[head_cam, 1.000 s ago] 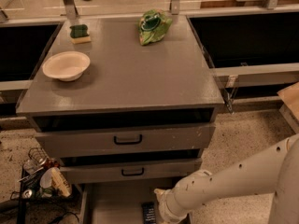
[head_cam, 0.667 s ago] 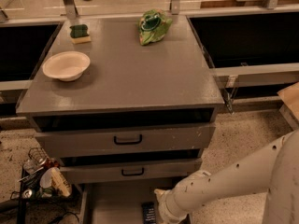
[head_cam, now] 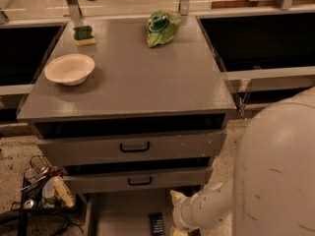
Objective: Pick rxbar blueberry from bottom drawer and place on counter
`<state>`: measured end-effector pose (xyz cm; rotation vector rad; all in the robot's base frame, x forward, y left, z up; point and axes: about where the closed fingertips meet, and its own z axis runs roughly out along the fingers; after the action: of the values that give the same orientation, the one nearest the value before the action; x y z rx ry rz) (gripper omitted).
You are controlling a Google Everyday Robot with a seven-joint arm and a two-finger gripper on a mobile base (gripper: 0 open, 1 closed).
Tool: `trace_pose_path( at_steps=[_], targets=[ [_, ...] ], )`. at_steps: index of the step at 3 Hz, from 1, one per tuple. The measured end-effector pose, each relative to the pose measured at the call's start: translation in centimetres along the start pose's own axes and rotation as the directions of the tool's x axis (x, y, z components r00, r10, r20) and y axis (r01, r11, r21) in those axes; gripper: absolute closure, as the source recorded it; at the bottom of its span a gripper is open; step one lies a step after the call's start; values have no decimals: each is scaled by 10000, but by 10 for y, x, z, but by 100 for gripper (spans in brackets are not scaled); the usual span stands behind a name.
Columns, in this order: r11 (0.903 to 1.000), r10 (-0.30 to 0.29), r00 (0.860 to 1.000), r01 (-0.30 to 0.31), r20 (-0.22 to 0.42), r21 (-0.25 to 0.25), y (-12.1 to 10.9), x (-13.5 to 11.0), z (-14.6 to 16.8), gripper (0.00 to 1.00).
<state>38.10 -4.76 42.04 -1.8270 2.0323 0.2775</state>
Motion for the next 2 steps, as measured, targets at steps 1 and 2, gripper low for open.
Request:
trace_pose_path(
  at_steps=[1,2],
  targets=[
    [9993,76,9996,-85,270,360,-9,-8,1,0],
    [9993,76,9996,-85,270,360,-9,-8,1,0]
  ],
)
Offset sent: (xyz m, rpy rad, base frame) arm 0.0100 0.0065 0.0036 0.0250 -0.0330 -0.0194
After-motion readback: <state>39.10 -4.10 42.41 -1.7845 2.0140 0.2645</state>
